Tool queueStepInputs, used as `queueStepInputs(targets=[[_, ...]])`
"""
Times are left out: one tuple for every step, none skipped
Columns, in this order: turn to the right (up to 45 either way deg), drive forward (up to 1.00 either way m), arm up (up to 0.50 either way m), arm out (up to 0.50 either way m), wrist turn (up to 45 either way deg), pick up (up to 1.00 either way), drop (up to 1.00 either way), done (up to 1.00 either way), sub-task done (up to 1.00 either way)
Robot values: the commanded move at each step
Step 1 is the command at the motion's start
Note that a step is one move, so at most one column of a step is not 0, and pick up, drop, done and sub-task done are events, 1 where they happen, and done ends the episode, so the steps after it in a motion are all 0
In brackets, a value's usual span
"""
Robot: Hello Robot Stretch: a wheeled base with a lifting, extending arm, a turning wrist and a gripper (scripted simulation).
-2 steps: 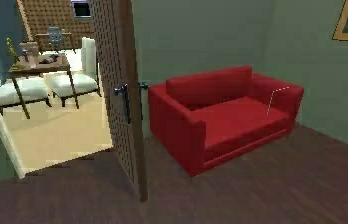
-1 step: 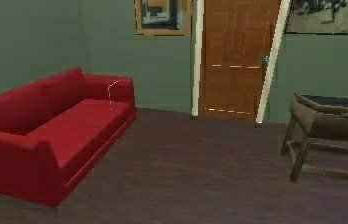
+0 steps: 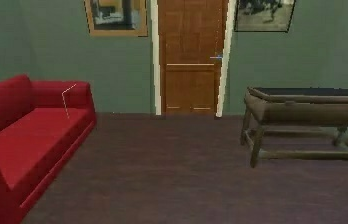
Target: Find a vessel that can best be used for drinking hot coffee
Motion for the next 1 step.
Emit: queueStepInputs(targets=[[0.0,0.1,0.0,0.0,0.0,0.0,0.0,0.0,0.0]])
